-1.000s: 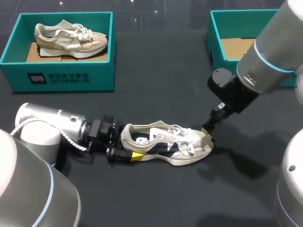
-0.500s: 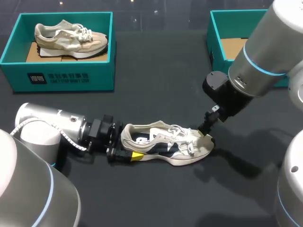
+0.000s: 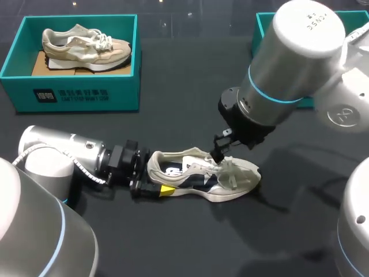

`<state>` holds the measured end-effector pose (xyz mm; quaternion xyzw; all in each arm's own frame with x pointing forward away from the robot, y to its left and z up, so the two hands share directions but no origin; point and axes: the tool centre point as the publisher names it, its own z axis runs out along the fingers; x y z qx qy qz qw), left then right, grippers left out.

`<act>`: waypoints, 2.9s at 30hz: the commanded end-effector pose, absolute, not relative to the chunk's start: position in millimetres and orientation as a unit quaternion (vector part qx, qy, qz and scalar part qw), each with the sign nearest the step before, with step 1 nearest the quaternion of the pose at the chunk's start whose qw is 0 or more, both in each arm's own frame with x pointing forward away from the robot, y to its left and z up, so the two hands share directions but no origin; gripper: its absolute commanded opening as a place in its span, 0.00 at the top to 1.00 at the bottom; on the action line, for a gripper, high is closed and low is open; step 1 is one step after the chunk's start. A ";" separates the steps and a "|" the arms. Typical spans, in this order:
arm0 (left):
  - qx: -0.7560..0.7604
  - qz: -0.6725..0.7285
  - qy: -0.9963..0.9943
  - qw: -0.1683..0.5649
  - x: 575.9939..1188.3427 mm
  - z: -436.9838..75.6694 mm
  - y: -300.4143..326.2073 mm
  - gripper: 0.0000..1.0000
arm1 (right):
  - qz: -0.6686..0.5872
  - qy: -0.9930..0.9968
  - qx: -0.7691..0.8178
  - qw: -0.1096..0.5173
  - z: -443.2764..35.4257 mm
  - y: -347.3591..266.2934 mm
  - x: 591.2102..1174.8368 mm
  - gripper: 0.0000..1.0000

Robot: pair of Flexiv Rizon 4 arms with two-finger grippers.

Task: Take the shoe out of the shoebox, open the shoe tongue, remove and reinsert the insole, then place the shoe into the shoebox

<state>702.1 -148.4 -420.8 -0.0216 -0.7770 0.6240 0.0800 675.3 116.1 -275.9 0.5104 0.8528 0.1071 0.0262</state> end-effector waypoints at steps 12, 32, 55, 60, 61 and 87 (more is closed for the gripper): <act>-0.022 0.623 -0.777 0.080 704.7 -422.4 -150.0 1.00 | 0.030 0.787 0.612 0.074 -289.4 194.3 692.3 0.00; -0.022 0.623 -0.777 0.080 704.7 -422.4 -150.0 1.00 | 0.029 0.751 0.651 0.102 -294.9 218.5 688.1 0.00; -0.022 0.623 -0.777 0.080 704.7 -422.4 -150.0 1.00 | 0.000 0.712 0.689 0.133 -328.9 208.1 695.2 0.00; -0.022 0.623 -0.777 0.080 704.7 -422.4 -150.0 1.00 | -0.013 0.711 0.689 0.139 -335.5 212.8 697.1 0.00; -0.022 0.623 -0.777 0.080 704.7 -422.4 -150.0 1.00 | -0.014 0.711 0.688 0.142 -336.6 214.8 697.2 0.00; -0.022 0.623 -0.777 0.080 704.7 -422.4 -150.0 1.00 | -0.062 0.690 0.690 0.210 -361.4 212.4 692.8 0.00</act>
